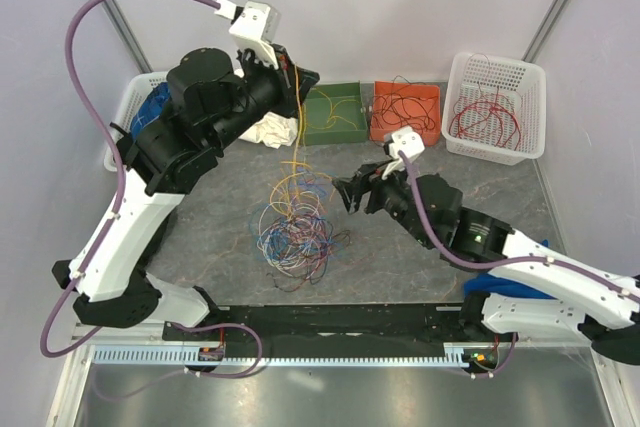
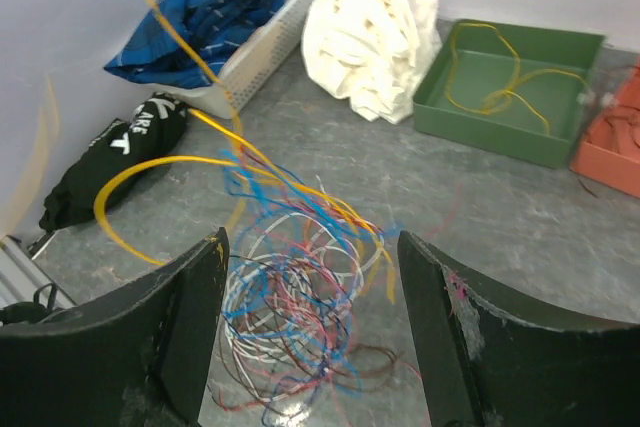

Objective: Untangle the cables

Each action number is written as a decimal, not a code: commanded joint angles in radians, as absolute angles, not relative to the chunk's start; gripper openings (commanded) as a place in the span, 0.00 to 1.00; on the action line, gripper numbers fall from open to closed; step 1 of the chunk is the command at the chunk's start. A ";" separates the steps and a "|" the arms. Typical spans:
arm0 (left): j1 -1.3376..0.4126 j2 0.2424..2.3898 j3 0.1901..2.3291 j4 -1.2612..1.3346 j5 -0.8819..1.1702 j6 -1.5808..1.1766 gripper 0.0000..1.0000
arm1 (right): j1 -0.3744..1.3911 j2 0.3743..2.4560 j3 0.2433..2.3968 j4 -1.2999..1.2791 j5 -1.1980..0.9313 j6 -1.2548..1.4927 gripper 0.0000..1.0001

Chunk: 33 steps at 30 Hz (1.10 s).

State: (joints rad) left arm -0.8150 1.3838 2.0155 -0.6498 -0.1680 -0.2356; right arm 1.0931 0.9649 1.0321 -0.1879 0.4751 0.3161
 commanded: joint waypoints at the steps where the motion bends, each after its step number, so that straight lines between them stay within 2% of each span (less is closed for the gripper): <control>1: -0.815 1.401 2.066 -0.738 -0.092 -0.278 0.02 | 1.095 1.012 1.029 0.049 0.391 0.270 0.76; 5: -0.815 1.399 2.049 -0.742 -0.084 -0.279 0.02 | 1.095 1.072 1.031 0.196 0.342 0.262 0.75; 9: -0.815 1.397 2.040 -0.742 -0.077 -0.282 0.02 | 1.097 1.175 1.095 0.195 0.354 0.249 0.73; 12: -0.815 1.397 2.040 -0.742 -0.072 -0.284 0.02 | 1.094 1.242 1.121 0.213 0.376 0.236 0.66; 15: -0.815 1.394 2.031 -0.741 -0.072 -0.284 0.02 | 1.089 1.284 1.115 0.281 0.388 0.238 0.50; 16: -0.815 1.393 2.025 -0.741 -0.074 -0.285 0.02 | 1.089 1.290 1.111 0.319 0.393 0.239 0.36; 18: -0.815 1.387 2.019 -0.741 -0.078 -0.284 0.02 | 1.080 1.313 1.114 0.339 0.403 0.248 0.18; 19: -0.815 1.384 2.008 -0.742 -0.084 -0.282 0.02 | 1.077 1.319 1.121 0.339 0.410 0.250 0.00; 21: -0.813 1.370 1.988 -0.742 -0.118 -0.278 0.02 | 1.077 1.312 1.126 0.331 0.413 0.249 0.00; 22: -0.815 1.362 1.953 -0.741 -0.136 -0.270 0.07 | 1.074 1.286 1.130 0.316 0.428 0.236 0.00; 23: -0.815 1.355 1.930 -0.741 -0.156 -0.270 0.17 | 1.078 1.269 1.138 0.299 0.443 0.232 0.00; 24: -0.815 1.335 1.867 -0.738 -0.205 -0.273 0.39 | 1.077 1.255 1.155 0.273 0.466 0.224 0.00; 26: -0.813 1.315 1.798 -0.733 -0.248 -0.278 0.51 | 1.077 1.215 1.227 0.175 0.529 0.189 0.00; 27: -0.811 1.293 1.725 -0.727 -0.286 -0.287 0.69 | 1.077 1.203 1.251 0.145 0.546 0.175 0.00; 28: -0.808 1.279 1.689 -0.724 -0.310 -0.294 0.77 | 1.077 1.180 1.300 0.086 0.564 0.163 0.00; 31: -0.804 1.227 1.542 -0.718 -0.415 -0.345 0.98 | 1.077 1.143 1.395 0.002 0.636 0.130 0.00; 33: -0.796 1.200 1.433 -0.712 -0.495 -0.403 1.00 | 1.077 1.129 1.461 -0.055 0.678 0.118 0.00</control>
State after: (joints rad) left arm -0.7990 1.2587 1.5909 -0.6811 -0.3260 -0.3077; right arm 1.0817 1.2045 1.2789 -0.0029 0.5510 0.1719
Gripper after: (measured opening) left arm 0.983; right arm 0.004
